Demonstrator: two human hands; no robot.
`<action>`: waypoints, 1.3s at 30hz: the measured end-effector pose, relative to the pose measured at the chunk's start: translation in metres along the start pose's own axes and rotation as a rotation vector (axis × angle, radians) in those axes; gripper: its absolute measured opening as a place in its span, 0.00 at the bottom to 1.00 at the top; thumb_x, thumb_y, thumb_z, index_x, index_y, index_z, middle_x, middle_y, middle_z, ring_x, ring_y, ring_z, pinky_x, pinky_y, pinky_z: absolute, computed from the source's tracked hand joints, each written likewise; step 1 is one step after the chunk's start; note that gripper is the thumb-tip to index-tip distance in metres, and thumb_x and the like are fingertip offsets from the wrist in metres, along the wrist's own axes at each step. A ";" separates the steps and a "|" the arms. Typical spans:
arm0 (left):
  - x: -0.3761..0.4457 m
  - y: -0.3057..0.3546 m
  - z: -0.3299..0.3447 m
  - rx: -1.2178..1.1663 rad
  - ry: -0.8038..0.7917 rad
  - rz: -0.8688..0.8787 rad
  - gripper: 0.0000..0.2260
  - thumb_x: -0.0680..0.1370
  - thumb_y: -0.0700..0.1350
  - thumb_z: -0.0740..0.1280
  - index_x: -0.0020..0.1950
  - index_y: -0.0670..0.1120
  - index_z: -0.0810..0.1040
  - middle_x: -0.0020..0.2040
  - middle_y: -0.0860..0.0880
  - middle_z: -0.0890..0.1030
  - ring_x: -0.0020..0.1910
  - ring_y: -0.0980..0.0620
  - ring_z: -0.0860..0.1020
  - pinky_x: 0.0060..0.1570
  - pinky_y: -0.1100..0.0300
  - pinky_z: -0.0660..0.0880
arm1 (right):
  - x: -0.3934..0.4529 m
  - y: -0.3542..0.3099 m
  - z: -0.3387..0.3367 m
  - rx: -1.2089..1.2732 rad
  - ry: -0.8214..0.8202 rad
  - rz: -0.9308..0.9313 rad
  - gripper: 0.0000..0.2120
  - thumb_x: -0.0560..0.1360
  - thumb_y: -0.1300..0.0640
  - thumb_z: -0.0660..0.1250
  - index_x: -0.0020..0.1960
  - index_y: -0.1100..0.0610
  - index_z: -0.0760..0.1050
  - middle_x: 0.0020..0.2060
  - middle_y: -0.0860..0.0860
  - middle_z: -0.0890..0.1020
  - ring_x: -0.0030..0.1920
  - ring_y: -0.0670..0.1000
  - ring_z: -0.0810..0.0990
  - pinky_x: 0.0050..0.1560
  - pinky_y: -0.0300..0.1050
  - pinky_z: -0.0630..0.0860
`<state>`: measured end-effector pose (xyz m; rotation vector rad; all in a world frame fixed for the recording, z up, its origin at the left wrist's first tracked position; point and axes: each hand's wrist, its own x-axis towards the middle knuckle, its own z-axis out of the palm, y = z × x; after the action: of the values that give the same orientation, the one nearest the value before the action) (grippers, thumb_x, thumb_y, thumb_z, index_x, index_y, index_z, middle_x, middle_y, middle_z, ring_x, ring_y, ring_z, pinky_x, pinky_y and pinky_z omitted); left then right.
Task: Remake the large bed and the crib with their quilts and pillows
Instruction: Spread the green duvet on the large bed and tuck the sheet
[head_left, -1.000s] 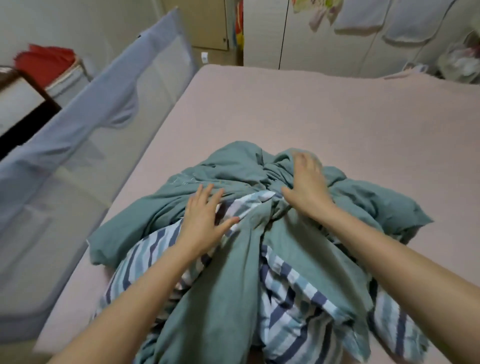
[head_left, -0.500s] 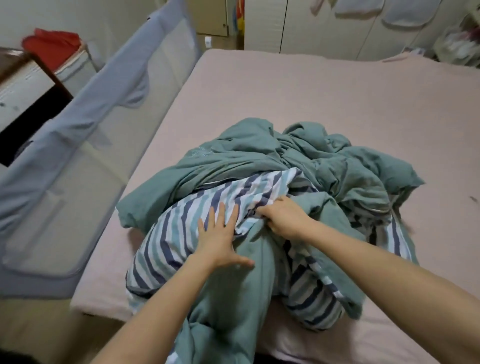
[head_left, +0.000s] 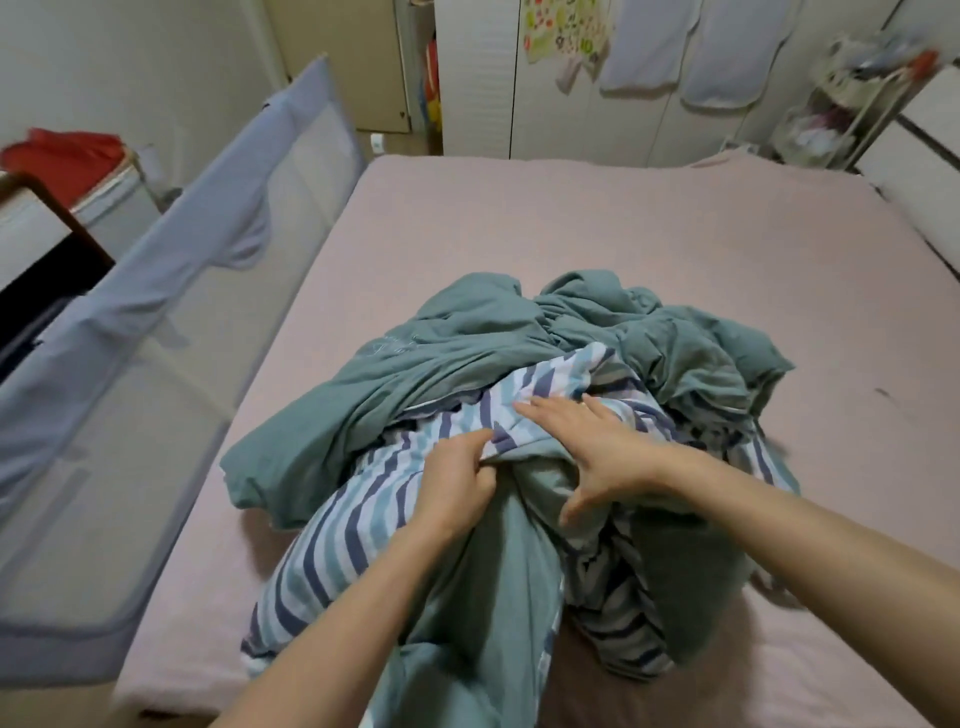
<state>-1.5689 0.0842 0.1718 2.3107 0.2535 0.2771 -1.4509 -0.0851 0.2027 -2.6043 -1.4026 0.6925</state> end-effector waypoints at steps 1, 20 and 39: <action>0.001 0.008 -0.002 -0.018 -0.015 0.017 0.07 0.67 0.36 0.60 0.32 0.48 0.71 0.35 0.40 0.79 0.38 0.39 0.76 0.33 0.58 0.57 | 0.000 0.000 0.007 -0.037 0.060 0.031 0.50 0.62 0.43 0.73 0.77 0.48 0.51 0.73 0.46 0.62 0.74 0.49 0.59 0.75 0.51 0.50; 0.026 0.047 0.020 0.382 -0.149 -0.265 0.19 0.71 0.42 0.65 0.61 0.44 0.69 0.55 0.42 0.80 0.54 0.40 0.77 0.50 0.51 0.74 | -0.029 0.057 -0.081 0.010 0.761 0.413 0.10 0.73 0.52 0.65 0.52 0.48 0.81 0.49 0.54 0.84 0.50 0.60 0.80 0.47 0.49 0.73; 0.229 0.405 0.286 -0.077 0.105 0.172 0.16 0.71 0.33 0.58 0.54 0.44 0.77 0.50 0.43 0.82 0.51 0.42 0.79 0.48 0.54 0.73 | -0.302 0.417 -0.140 0.219 1.155 0.930 0.10 0.76 0.53 0.59 0.53 0.51 0.76 0.45 0.55 0.82 0.46 0.60 0.79 0.46 0.49 0.74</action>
<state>-1.2323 -0.3259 0.3028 2.2479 0.0946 0.4868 -1.2125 -0.5508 0.3065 -2.5236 0.1995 -0.5789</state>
